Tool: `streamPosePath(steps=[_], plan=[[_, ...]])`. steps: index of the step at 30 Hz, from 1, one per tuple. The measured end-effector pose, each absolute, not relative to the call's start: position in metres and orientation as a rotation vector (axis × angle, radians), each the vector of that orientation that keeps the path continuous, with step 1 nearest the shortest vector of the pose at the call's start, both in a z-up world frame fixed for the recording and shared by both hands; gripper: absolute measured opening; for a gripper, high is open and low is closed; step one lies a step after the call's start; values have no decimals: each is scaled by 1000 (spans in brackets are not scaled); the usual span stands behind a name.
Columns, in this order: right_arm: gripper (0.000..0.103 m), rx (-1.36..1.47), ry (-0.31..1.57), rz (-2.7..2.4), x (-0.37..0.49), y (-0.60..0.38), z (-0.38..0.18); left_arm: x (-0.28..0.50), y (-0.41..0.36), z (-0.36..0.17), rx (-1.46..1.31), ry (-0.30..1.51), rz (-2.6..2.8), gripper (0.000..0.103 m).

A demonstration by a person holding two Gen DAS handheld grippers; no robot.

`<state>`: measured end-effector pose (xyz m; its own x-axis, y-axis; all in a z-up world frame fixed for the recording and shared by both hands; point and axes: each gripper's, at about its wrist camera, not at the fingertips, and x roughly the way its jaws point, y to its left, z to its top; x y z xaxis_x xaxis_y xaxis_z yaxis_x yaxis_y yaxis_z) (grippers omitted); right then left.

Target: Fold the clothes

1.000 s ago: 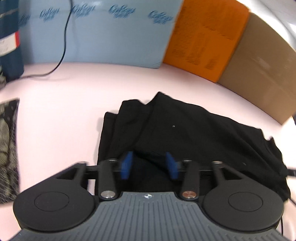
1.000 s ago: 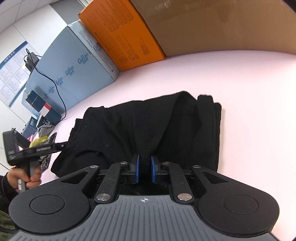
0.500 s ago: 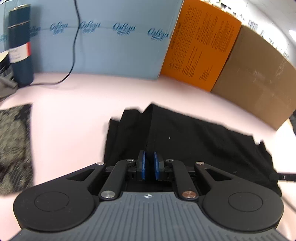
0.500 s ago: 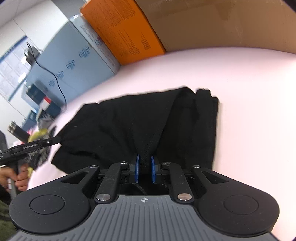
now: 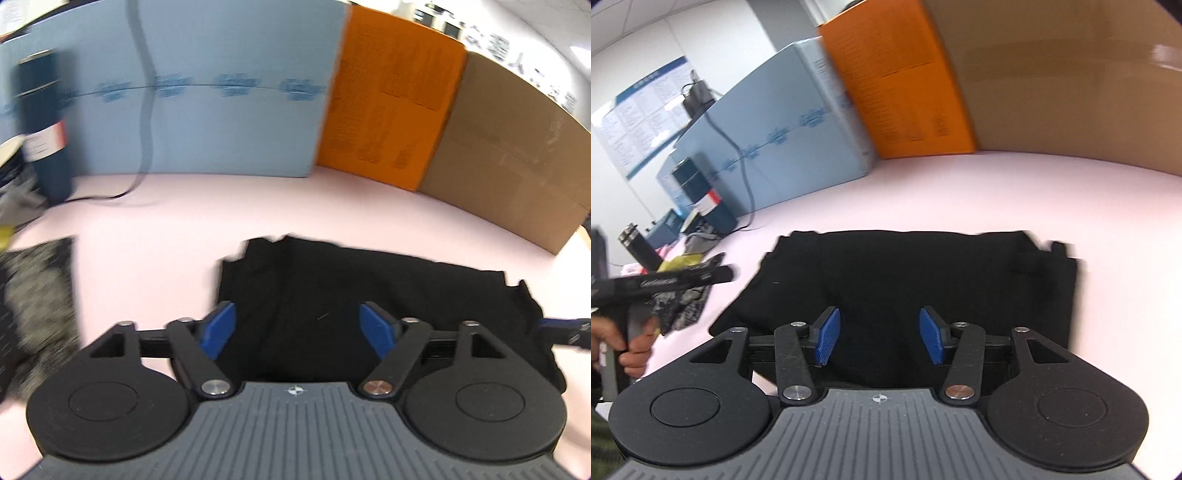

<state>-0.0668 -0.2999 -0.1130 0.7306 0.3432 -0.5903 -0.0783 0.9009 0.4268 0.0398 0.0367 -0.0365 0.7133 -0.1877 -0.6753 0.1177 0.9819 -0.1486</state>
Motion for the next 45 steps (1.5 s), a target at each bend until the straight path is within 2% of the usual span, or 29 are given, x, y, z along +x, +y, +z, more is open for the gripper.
streamPosePath(steps=[1, 3, 6, 9, 10, 12, 17, 22, 24, 26, 28, 29, 30, 35, 37, 38, 39, 40, 41, 42, 43, 45], plan=[[48, 393, 718, 257, -62, -293, -116, 47, 29, -39, -78, 776, -171, 76], [58, 392, 732, 278, -56, -284, -124, 59, 14, -49, -38, 841, -148, 76], [59, 444, 827, 226, -52, -285, -147, 71, 4, -68, -13, 943, -100, 76], [62, 518, 814, 232, -61, -294, -147, 73, 1, -78, -6, 992, -69, 76], [66, 530, 799, 236, -64, -296, -143, 72, 1, -79, -10, 991, -71, 77], [79, 551, 757, 248, -72, -304, -135, 70, 2, -77, -15, 984, -80, 80], [85, 593, 704, 183, -99, -344, -127, 64, 14, -63, -36, 937, -104, 82], [86, 647, 695, 83, -137, -404, -130, 49, 64, -56, -93, 824, -74, 92], [86, 699, 716, 63, -146, -426, -142, 47, 91, -64, -141, 839, -46, 100], [86, 759, 745, 78, -149, -441, -156, 49, 112, -76, -217, 884, -78, 101], [92, 802, 733, 145, -142, -445, -167, 50, 130, -87, -292, 916, -132, 103], [100, 815, 717, 171, -137, -444, -169, 50, 132, -89, -306, 898, -161, 103], [103, 823, 703, 197, -131, -443, -172, 52, 132, -90, -310, 878, -192, 103], [103, 721, 673, 312, -71, -411, -177, 83, 99, -95, -347, 867, -304, 103], [103, 672, 637, 300, -48, -395, -179, 93, 69, -94, -251, 861, -296, 103], [102, 656, 633, 278, -39, -388, -179, 95, 54, -94, -179, 849, -299, 101], [84, 637, 641, 248, -31, -380, -177, 93, 40, -94, -112, 828, -299, 95], [63, 616, 662, 218, -25, -373, -175, 90, 30, -94, -59, 802, -289, 71], [13, 599, 687, 203, -20, -368, -173, 88, 23, -94, -28, 783, -276, 49], [9, 595, 696, 197, -19, -366, -171, 87, 22, -93, -27, 778, -264, 39], [9, 591, 705, 191, -18, -363, -169, 87, 25, -92, -54, 780, -257, 22], [9, 606, 691, 197, -19, -361, -161, 83, 35, -86, -118, 773, -245, 20]])
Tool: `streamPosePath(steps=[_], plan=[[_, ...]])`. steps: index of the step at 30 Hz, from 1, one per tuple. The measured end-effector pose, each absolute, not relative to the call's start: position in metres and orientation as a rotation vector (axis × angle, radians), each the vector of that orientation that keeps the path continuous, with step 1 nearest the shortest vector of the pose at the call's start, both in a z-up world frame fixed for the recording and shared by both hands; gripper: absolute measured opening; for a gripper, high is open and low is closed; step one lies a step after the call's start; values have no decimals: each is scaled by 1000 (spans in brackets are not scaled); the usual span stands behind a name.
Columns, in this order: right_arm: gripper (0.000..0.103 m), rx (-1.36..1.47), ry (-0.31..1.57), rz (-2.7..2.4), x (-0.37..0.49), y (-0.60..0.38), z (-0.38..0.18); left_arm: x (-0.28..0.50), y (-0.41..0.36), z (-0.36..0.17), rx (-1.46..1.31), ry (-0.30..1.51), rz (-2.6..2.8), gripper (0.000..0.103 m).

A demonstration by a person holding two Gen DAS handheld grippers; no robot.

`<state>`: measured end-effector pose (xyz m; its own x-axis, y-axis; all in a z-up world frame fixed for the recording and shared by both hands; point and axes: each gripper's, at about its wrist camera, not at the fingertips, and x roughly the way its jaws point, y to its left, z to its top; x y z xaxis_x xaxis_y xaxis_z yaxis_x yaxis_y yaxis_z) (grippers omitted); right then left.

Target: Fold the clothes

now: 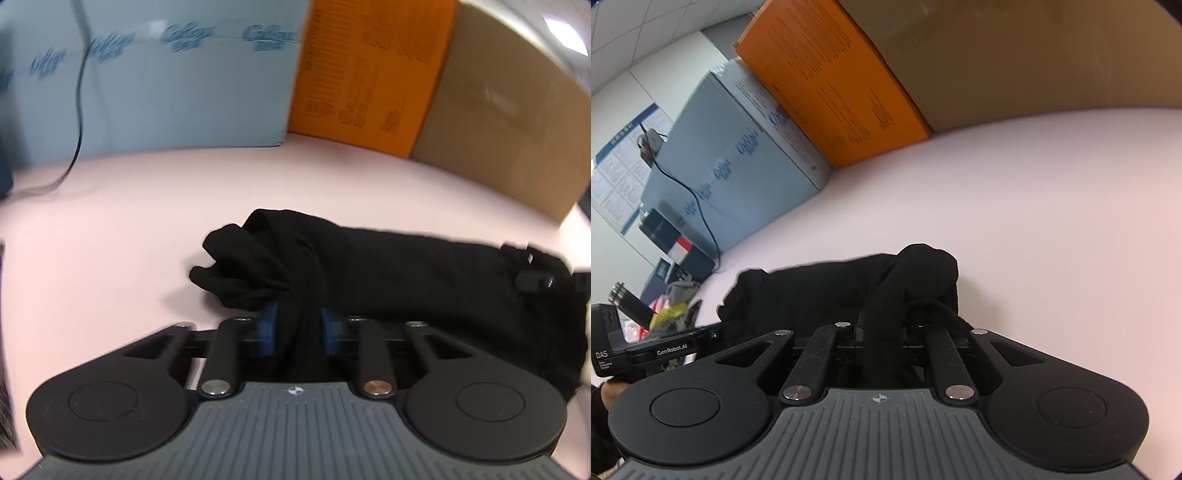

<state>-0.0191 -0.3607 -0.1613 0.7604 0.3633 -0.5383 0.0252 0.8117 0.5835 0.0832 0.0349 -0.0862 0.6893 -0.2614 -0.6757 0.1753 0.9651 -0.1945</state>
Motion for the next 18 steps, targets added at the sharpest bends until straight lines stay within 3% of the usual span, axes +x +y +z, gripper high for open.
streamPosePath(steps=[9, 13, 14, 15, 16, 17, 18], plan=[[9, 624, 537, 534, 15, -294, -81, 15, 106, -7, -139, 518, -84, 6], [9, 577, 586, 634, 64, -240, -72, 0, 153, 6, -143, 531, 40, 7], [14, 541, 631, 623, 78, -226, -78, 2, 159, 1, -124, 569, 80, 15], [33, 481, 687, 573, 92, -213, -87, 2, 163, -7, -104, 606, 136, 24], [43, 383, 754, 476, 103, -201, -96, -1, 168, -13, -97, 639, 188, 46], [47, 271, 802, 364, 110, -191, -103, -5, 170, -18, -105, 663, 223, 64], [48, 178, 821, 269, 112, -186, -107, -13, 172, -20, -122, 669, 238, 72]])
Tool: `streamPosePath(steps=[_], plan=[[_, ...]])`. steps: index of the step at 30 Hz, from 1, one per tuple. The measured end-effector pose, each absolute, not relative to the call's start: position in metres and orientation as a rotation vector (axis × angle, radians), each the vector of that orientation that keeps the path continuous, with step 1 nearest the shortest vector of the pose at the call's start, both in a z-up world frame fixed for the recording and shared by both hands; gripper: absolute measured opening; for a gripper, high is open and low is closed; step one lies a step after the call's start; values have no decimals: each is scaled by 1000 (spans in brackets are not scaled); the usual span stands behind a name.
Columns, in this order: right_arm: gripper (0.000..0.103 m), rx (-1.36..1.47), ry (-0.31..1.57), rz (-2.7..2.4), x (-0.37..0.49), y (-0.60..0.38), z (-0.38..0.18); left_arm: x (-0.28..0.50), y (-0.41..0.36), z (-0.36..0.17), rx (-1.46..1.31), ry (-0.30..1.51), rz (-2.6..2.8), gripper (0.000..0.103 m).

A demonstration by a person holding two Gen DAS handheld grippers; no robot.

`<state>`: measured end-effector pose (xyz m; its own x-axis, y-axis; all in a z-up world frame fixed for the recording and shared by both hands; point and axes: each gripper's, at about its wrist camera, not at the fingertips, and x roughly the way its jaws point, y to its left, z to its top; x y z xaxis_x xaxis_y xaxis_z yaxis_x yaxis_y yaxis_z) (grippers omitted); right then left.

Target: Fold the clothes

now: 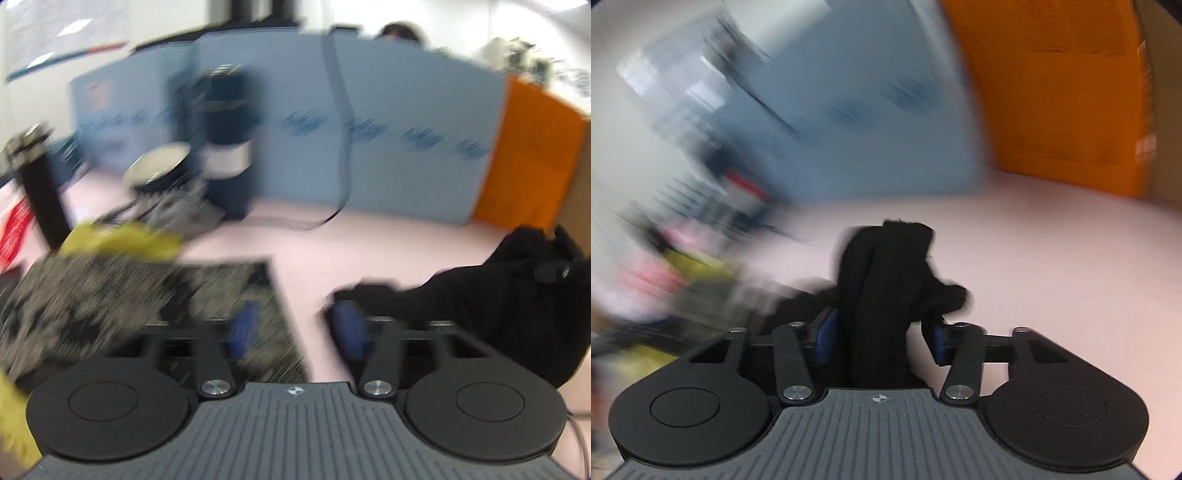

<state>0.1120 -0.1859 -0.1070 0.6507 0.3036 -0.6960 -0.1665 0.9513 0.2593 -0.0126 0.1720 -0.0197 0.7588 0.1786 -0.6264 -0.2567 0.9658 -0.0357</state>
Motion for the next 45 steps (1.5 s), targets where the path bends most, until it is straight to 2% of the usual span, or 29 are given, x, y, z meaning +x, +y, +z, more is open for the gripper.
streamPosePath(steps=[1, 3, 4, 10, 12, 17, 22, 23, 30, 32, 33, 45], plan=[[49, 123, 819, 196, 110, -185, -109, -21, 173, -21, -135, 666, 239, 84], [72, 95, 791, 118, 99, -192, -110, -35, 169, -25, -145, 676, 235, 87], [76, 86, 776, 92, 93, -197, -109, -38, 166, -29, -141, 702, 232, 87], [81, 145, 734, -21, 45, -239, -94, -42, 132, -45, -161, 849, 203, 87], [91, 192, 774, 35, 27, -237, -93, -39, 120, -51, -169, 888, 205, 87], [92, 235, 961, 228, -13, -194, -108, -33, 97, -66, -149, 960, 194, 87], [94, 233, 1050, 291, -31, -152, -123, -32, 89, -73, -150, 995, 210, 87], [98, 226, 1041, 291, -33, -146, -123, -31, 89, -75, -151, 1004, 216, 87], [98, 248, 997, 333, -18, -143, -114, -29, 91, -85, -118, 1045, 215, 92], [98, 276, 969, 340, -12, -147, -109, -27, 92, -87, -109, 1059, 204, 102], [98, 287, 952, 349, -9, -149, -106, -26, 93, -88, -102, 1066, 197, 103], [98, 286, 876, 375, 28, -145, -89, -15, 95, -90, -78, 1089, 164, 103]])
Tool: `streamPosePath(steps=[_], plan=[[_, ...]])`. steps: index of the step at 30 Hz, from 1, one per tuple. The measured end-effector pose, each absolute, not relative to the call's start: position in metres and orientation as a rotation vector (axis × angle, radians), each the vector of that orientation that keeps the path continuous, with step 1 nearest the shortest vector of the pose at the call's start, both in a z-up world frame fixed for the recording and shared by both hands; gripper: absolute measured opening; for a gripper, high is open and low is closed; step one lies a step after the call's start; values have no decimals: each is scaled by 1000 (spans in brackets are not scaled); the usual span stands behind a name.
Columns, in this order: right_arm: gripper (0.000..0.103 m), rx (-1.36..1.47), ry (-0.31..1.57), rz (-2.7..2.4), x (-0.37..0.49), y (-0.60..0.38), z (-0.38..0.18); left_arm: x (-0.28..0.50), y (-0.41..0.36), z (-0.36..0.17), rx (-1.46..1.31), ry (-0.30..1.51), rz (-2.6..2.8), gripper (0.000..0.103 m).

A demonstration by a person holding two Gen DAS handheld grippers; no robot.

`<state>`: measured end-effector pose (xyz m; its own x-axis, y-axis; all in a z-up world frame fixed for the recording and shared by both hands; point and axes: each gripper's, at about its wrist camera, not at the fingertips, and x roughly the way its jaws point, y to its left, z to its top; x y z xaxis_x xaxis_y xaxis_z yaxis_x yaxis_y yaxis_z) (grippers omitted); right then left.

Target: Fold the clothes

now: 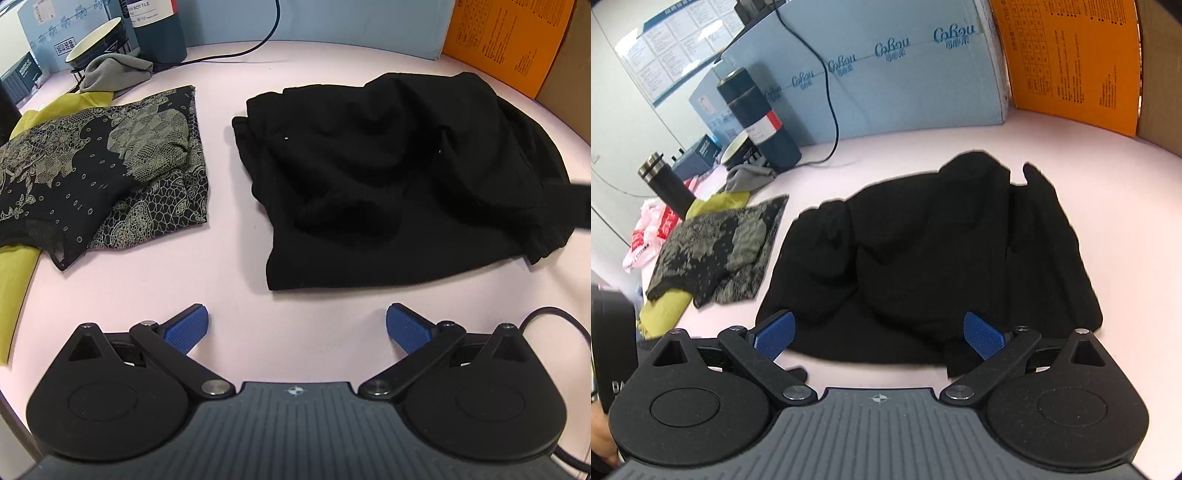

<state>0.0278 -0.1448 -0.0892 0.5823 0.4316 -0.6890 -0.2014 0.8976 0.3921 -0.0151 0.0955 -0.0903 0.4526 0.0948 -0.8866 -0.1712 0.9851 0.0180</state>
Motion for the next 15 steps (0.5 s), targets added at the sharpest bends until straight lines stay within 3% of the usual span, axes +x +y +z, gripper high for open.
streamPosePath(steps=[11, 15], plan=[[103, 402, 547, 356, 66, -184, -78, -16, 97, -91, -76, 1080, 153, 103], [103, 482, 541, 406, 86, -197, -90, -21, 98, -93, -65, 1051, 136, 103]])
